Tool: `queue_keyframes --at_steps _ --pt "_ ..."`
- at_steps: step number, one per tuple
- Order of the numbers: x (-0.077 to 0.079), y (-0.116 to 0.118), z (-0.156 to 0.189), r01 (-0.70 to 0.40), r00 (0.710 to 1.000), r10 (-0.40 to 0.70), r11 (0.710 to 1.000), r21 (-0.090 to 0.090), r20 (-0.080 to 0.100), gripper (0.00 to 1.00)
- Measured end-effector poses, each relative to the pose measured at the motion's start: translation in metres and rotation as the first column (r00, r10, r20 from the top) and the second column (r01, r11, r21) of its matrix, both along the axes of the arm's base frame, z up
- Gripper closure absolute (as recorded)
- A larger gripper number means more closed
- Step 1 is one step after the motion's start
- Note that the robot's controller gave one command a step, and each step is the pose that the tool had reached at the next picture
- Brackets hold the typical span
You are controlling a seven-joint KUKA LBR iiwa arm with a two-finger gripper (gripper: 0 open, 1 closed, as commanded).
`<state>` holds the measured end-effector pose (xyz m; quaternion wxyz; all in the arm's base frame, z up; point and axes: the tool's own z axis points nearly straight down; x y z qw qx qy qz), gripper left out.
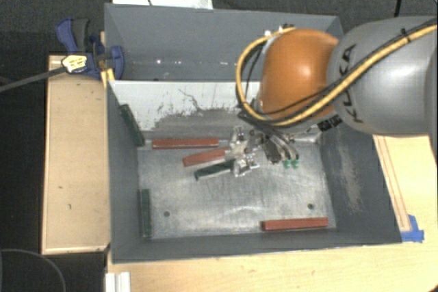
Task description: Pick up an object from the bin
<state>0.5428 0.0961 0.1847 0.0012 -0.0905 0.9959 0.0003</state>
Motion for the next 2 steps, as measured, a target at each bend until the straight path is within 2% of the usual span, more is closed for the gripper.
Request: queue_keyframes --at_steps 1,2 --pt "0.0 0.0 0.0 -0.001 1.0 0.001 1.0 0.0 0.0 1.0" --pt "0.0 0.0 0.02 -0.007 1.0 0.007 1.0 0.0 -0.001 1.0"
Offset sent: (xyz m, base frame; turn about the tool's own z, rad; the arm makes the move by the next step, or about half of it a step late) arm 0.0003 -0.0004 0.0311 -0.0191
